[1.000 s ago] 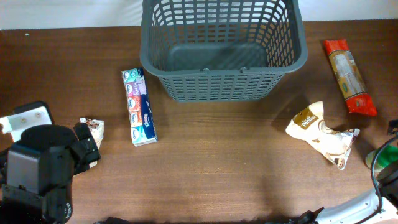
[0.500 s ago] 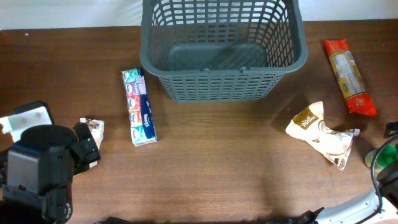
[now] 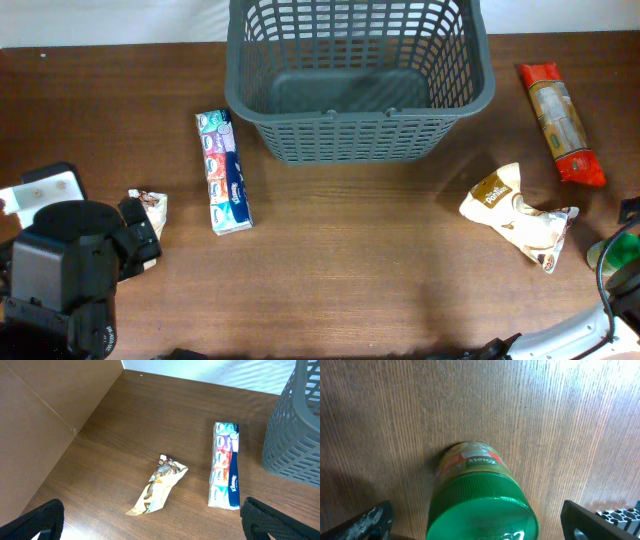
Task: Pack container
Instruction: 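Close the right gripper on the jar and lift it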
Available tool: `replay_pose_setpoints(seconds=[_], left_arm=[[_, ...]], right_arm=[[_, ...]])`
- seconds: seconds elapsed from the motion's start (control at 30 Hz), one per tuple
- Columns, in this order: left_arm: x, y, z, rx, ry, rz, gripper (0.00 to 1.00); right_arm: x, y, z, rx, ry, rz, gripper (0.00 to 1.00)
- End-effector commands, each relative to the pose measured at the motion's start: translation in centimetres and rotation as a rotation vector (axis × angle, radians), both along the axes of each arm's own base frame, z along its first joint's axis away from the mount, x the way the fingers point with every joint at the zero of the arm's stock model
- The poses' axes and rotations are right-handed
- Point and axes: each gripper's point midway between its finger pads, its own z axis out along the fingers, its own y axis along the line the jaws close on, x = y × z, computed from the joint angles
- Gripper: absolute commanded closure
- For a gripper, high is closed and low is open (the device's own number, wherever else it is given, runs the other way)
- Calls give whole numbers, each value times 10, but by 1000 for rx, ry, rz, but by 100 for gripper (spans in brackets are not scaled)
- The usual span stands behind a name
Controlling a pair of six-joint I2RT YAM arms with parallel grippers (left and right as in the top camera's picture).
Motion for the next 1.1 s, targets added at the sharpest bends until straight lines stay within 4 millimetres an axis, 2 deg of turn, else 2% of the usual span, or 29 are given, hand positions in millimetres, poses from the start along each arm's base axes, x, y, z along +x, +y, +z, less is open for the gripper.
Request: replay_pose_setpoints(seconds=[0.0,0.2,0.4,0.6,1.07], left_arm=[[0,0,-2,-13,4,8,0],[1,0,-2,-12,4,9,0],[1,0,-2,-12,4,9,0],[1,0,-2,-12,4,9,0],[1,0,-2,-12,4,9,0]], right_arm=[[-6,-1,-5,5,31,11,1],[-13,11,-25,42,44,18,1],[-6,15,-45,52,-10,66,1],[2,13,-47,54,-49,110,1],[3,13,-48,60,-58,138,1]])
